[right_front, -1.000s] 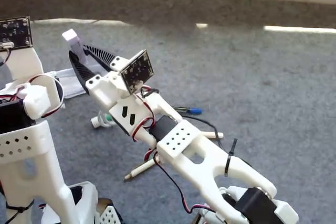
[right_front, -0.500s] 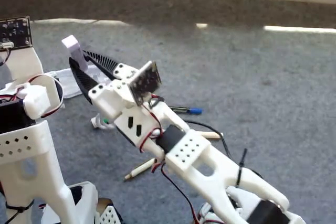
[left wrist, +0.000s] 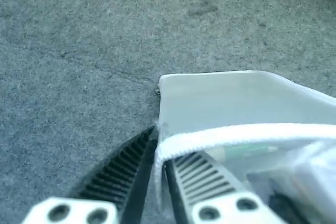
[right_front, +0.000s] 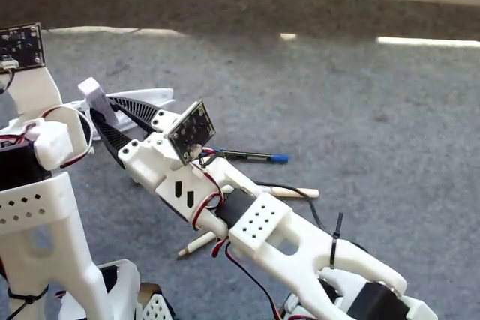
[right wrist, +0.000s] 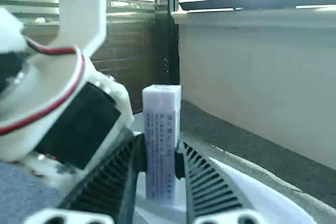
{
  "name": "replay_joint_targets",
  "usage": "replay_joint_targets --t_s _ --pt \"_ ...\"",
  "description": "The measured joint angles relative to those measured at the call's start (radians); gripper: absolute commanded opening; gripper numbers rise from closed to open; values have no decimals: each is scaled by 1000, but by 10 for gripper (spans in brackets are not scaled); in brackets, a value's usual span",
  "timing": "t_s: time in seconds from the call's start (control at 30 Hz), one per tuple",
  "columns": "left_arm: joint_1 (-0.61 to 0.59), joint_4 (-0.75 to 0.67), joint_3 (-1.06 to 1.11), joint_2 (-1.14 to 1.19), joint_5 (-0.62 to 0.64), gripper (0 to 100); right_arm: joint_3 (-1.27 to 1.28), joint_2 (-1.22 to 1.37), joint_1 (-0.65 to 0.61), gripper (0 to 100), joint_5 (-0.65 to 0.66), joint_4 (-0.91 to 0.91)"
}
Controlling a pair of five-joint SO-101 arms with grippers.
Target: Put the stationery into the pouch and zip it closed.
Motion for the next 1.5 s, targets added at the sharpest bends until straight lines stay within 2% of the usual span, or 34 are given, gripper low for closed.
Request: replay_joint_targets --t_s 0.2,0.37,0.43,0.93,1.13,1.23,1.43,1.5 --pt "0 0 0 0 0 7 0 5 -2 11 -2 0" --pt "0 0 0 0 0 7 0 9 5 166 -2 0" --pt "2 0 0 0 0 7 0 9 5 185 -2 0" --pt "2 0 0 3 0 7 0 -58 14 180 -2 9" --pt "0 0 0 3 0 7 -2 -135 9 180 -2 249" --pt "2 0 0 3 0 7 -12 -138 9 175 0 310" --pt "2 0 0 3 0 7 -23 -150 15 19 0 374" --pt "2 0 0 3 0 7 -23 -150 -2 5 0 377"
